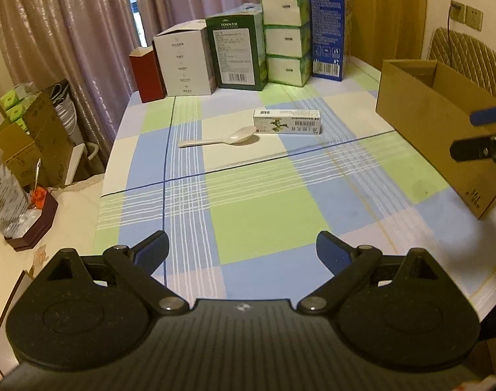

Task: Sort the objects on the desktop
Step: 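Grasp the white medicine box lengthwise with the right gripper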

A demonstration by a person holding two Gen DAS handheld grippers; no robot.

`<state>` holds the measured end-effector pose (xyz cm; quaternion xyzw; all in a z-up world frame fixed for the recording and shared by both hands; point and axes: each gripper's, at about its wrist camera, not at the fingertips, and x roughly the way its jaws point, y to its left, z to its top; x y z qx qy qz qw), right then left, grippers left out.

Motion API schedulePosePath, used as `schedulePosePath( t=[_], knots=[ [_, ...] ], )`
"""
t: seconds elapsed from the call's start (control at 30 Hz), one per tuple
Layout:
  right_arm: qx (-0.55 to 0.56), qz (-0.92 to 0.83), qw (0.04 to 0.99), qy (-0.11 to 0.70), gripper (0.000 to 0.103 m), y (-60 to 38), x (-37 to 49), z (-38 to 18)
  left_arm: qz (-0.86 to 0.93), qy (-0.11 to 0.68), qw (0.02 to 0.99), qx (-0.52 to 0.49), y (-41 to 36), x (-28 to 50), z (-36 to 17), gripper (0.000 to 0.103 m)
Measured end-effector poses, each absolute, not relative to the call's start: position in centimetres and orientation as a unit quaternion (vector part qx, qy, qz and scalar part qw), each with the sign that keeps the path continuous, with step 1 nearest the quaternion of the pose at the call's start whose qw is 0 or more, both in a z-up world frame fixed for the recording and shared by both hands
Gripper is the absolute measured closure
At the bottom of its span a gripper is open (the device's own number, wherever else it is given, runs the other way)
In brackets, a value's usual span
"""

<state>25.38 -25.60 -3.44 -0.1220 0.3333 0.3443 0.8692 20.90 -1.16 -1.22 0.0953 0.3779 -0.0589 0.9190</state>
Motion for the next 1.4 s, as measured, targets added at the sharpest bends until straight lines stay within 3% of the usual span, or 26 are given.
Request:
schedulePosePath(
  t=[0.73, 0.97, 1.23, 1.4],
  knots=[
    [-0.312, 0.48, 0.751, 0.329, 0.005, -12.9, 41.7, -8.4, -0.208, 0.355, 0.878, 0.245, 0.8, 38.6, -4.5, 0.009],
    [-0.337, 0.48, 0.732, 0.346, 0.023, -10.5, 45.0, -12.2, -0.23, 0.379, 0.859, 0.257, 1.1, 44.7, -7.9, 0.015],
    [-0.355, 0.493, 0.718, 0.34, 0.034, -8.5, 47.1, -14.2, -0.264, 0.381, 0.84, 0.284, 0.1, 48.7, -10.5, 0.025],
    [-0.365, 0.495, 0.704, 0.354, 0.058, -7.5, 47.8, -15.4, -0.285, 0.379, 0.832, 0.288, -0.9, 50.7, -11.5, 0.027]
  ],
)
